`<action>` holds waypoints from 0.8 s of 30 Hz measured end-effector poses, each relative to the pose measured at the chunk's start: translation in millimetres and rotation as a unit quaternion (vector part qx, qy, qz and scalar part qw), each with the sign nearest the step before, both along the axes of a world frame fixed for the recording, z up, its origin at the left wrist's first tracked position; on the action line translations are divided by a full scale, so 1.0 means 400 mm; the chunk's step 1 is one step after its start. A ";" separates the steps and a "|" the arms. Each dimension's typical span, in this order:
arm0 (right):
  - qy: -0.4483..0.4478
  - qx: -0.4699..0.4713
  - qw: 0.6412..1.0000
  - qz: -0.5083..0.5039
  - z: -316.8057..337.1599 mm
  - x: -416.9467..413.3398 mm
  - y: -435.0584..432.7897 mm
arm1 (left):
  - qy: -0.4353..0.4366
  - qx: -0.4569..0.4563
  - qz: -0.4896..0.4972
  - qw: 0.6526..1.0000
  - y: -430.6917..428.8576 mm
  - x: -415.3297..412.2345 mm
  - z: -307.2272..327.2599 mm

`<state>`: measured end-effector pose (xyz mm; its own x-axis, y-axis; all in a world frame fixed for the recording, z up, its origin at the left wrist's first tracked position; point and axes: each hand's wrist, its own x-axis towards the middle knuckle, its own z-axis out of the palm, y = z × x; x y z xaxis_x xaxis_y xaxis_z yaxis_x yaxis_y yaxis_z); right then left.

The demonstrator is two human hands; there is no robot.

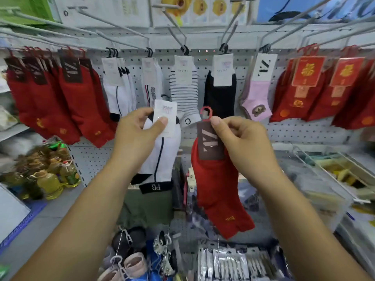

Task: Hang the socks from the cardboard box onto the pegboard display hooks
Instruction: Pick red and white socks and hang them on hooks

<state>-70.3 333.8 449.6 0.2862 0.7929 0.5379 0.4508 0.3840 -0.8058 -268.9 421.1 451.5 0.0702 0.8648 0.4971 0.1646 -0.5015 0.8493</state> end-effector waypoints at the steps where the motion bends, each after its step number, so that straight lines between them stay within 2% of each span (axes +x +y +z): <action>1: 0.003 0.002 1.000 0.022 0.011 0.001 0.025 | 0.003 0.009 0.013 1.000 0.019 0.000 0.005; 9: -0.037 0.014 0.994 0.101 0.077 -0.071 0.227 | -0.009 0.068 0.115 0.991 0.166 -0.090 0.092; 14: -0.074 0.015 0.989 0.126 0.116 -0.157 0.301 | -0.008 0.049 0.141 0.989 0.275 -0.158 0.163; 19: -0.104 0.016 0.990 0.094 0.132 -0.205 0.339 | 0.005 0.015 0.124 0.992 0.388 -0.211 0.186; 24: -0.075 0.007 0.994 0.076 0.137 -0.240 0.374 | -0.028 0.008 0.094 0.995 0.455 -0.250 0.194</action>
<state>-166.5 483.6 504.3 0.0793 0.8128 0.5771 0.5007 0.4681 -0.7281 -368.9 602.9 529.2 -0.1202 0.8518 0.5099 0.2104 -0.4801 0.8516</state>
